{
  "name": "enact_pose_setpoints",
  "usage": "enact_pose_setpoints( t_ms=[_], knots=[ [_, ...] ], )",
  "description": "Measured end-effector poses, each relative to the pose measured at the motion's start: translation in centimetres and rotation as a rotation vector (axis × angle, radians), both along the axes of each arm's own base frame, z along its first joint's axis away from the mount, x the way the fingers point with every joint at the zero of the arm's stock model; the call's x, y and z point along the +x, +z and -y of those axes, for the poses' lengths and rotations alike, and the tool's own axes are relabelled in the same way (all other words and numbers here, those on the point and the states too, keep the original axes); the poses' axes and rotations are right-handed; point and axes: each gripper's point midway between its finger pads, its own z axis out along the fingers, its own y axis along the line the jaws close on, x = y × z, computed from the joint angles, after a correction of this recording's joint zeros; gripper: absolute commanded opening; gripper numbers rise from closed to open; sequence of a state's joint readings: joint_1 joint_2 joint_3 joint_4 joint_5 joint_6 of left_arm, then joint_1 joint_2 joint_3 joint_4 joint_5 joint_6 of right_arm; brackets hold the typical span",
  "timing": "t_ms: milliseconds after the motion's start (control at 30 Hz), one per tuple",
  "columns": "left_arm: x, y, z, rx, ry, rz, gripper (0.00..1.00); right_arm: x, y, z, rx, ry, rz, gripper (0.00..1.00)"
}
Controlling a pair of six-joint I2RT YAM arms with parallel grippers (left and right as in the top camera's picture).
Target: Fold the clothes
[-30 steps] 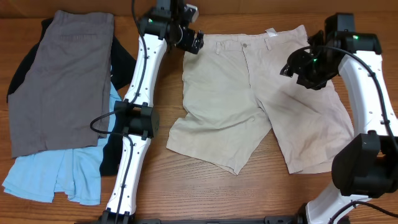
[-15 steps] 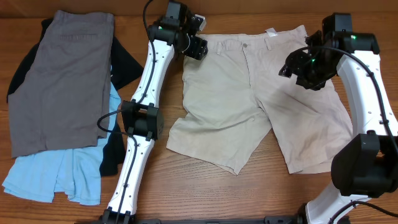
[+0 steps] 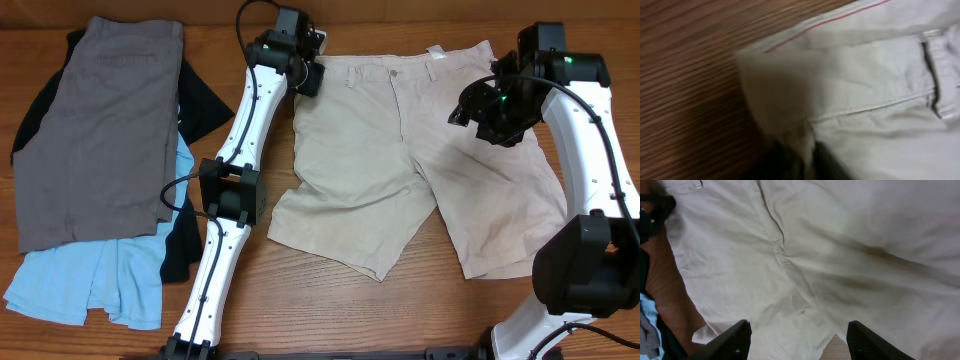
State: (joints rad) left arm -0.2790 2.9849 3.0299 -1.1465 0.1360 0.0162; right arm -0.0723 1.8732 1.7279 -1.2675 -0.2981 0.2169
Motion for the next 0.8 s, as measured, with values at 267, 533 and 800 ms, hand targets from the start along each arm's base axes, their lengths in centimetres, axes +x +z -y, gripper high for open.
enact_pose_setpoints(
  t_ms=[267, 533, 800],
  knots=[
    [-1.7, 0.1, -2.5, 0.092, 0.152, -0.079, 0.04, 0.1, 0.0, 0.0, 0.0, 0.001, 0.005, 0.66],
    [-4.5, 0.4, -11.3, 0.199, 0.35, -0.235, 0.07, -0.2, -1.0, -0.2, 0.001, 0.004, -0.011, 0.66],
    [-6.8, 0.1, -21.7, 0.148, 0.548, -0.38, 1.0, -0.2, -2.0, -1.8, 0.004, 0.031, -0.012, 0.67]
  ],
)
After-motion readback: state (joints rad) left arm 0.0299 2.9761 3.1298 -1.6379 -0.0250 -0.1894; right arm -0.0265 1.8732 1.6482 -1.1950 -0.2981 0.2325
